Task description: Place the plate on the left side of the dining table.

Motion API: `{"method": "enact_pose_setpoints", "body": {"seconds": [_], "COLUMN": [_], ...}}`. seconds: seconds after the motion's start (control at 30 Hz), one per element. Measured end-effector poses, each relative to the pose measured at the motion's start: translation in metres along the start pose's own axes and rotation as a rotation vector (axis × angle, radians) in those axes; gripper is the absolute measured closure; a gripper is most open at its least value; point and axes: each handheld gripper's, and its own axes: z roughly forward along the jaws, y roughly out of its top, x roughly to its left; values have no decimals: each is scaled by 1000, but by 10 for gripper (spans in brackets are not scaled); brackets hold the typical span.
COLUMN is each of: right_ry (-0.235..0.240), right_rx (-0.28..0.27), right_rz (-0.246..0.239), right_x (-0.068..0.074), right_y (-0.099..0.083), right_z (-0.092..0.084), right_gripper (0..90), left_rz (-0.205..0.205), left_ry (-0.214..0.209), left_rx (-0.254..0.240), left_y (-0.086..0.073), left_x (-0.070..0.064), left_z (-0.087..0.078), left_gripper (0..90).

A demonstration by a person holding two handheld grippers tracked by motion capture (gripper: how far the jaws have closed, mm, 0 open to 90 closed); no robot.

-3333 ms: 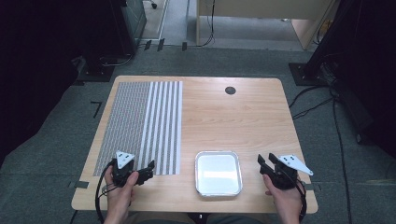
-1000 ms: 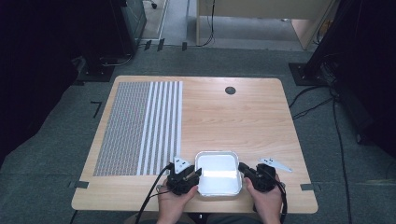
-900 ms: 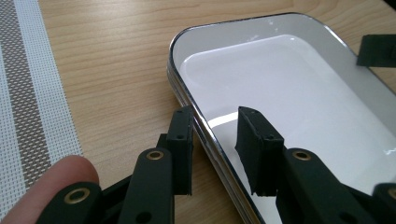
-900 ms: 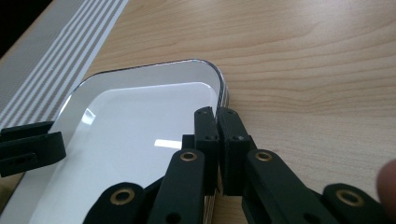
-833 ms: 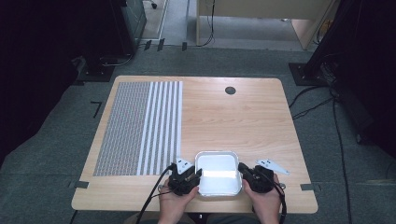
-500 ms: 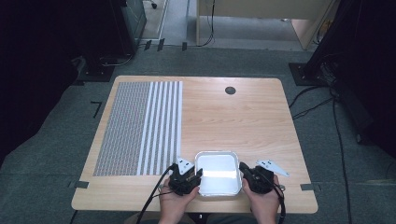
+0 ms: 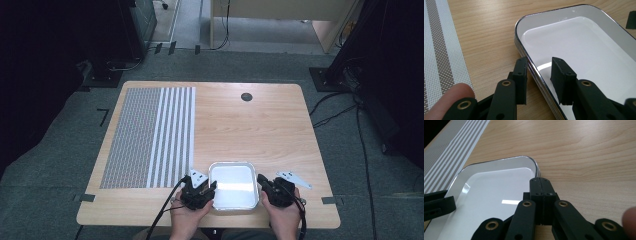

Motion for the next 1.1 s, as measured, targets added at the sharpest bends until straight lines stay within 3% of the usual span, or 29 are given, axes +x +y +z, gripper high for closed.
{"method": "enact_pose_setpoints", "body": {"seconds": [0.23, 0.27, 0.5, 0.63, 0.77, 0.9, 0.97, 1.1], "right_ry": [30, 61, 65, 101, 169, 142, 144, 197], "right_rx": [11, 17, 39, 11, 47, -2, 14, 63], "right_rz": [30, 59, 62, 98, 124, 156, 179, 223], "right_x": [-3, -6, -6, -7, -7, -13, -19, -24], "right_y": [0, 0, -2, 0, -1, 1, 1, 0], "right_z": [1, 2, 5, 0, 2, -1, 0, 5], "right_gripper": [900, 875, 865, 888, 876, 863, 861, 860], "left_rz": [1, 5, 5, 4, 0, -1, -3, -4], "left_ry": [0, 1, 1, -1, -7, -11, -13, -12], "left_rx": [-1, -1, 1, 2, 2, 2, 1, 0], "left_y": [1, 0, 0, 0, 1, 1, 1, 1], "left_x": [-1, -1, -1, -1, 0, 1, 1, 1], "left_z": [0, 0, 1, 1, 1, 0, 0, 0], "left_gripper": [662, 659, 648, 644, 638, 638, 640, 639]}}
